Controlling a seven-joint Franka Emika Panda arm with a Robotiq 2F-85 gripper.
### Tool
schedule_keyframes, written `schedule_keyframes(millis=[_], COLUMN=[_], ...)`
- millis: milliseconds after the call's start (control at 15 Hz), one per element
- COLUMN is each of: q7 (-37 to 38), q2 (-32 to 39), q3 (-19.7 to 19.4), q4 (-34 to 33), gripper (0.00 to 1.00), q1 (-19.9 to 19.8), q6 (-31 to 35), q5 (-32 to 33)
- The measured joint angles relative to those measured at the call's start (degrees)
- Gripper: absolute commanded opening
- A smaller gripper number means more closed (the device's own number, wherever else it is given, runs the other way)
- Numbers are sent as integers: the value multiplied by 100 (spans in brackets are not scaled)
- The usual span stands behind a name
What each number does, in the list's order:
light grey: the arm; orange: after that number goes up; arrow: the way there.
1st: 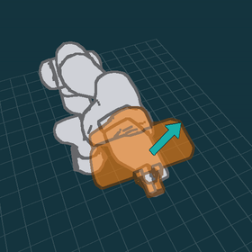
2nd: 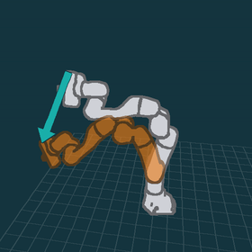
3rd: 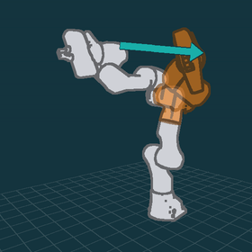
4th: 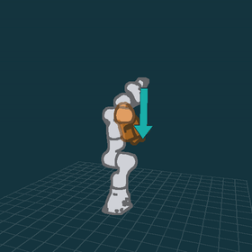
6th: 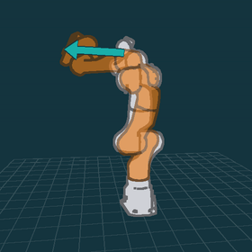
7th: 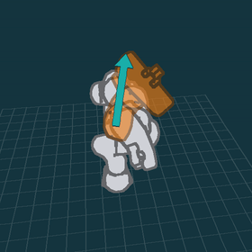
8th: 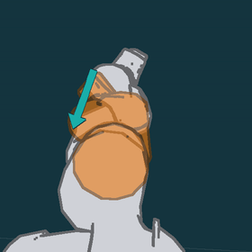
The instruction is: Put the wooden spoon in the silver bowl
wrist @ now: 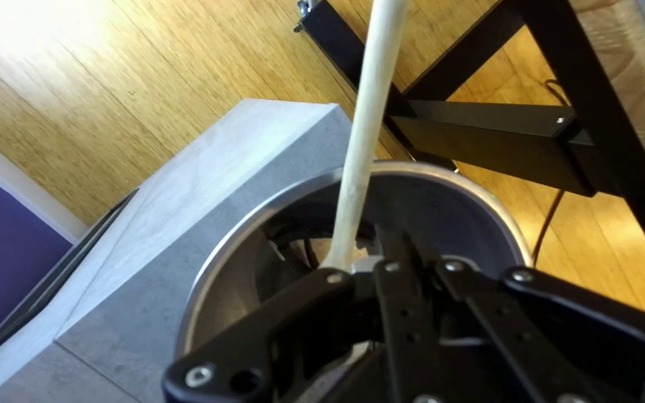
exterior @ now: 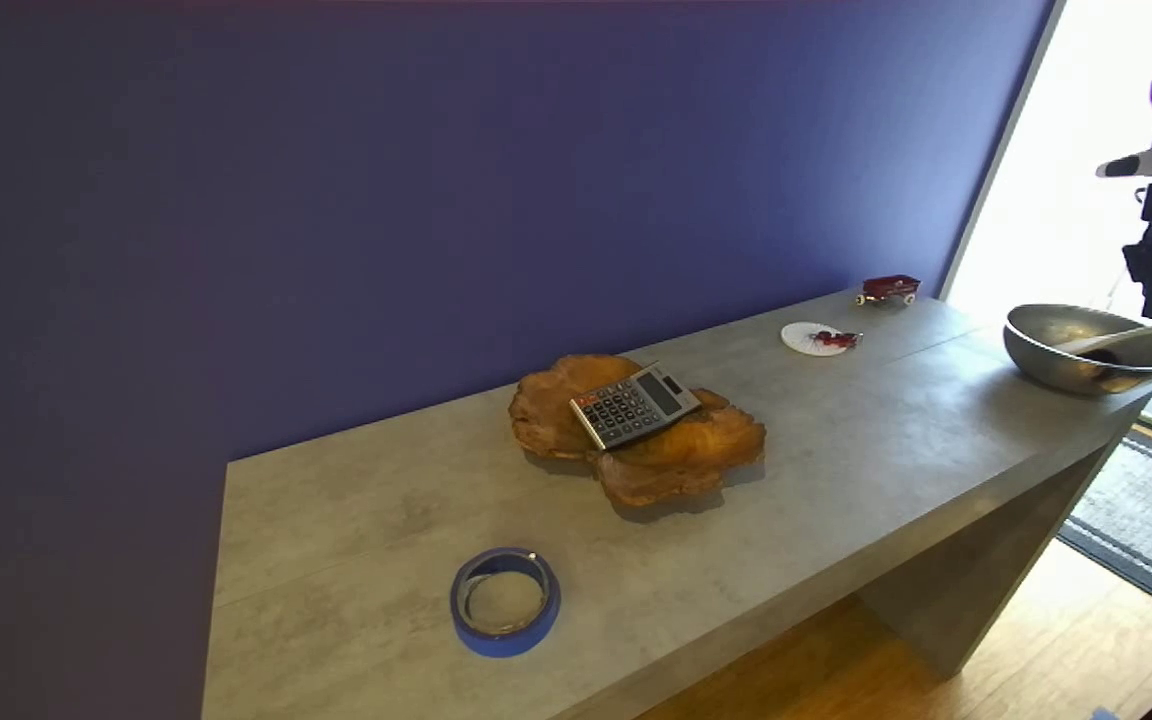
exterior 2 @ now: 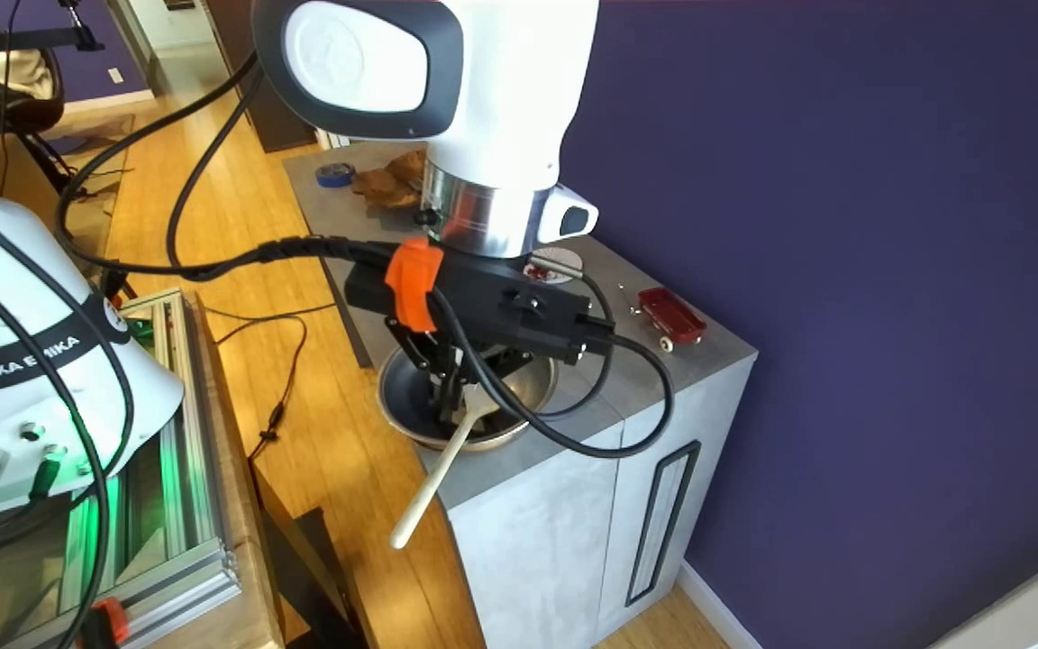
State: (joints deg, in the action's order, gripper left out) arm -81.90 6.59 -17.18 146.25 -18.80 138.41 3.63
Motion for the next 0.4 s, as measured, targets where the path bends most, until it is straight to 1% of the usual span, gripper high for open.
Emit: schedule_keyframes(millis=[67, 200, 267, 400], q7=[-158, -689, -944, -1330], q2=[-61, -355, -594, -1171], q3=[20, 48, 49, 29], q4=[-10, -13, 0, 82], gripper=[47, 60, 43, 56], q1=[0, 1, 2, 2], q6=[-207, -868, -1258, -1924], q5=[-191, -661, -778, -804])
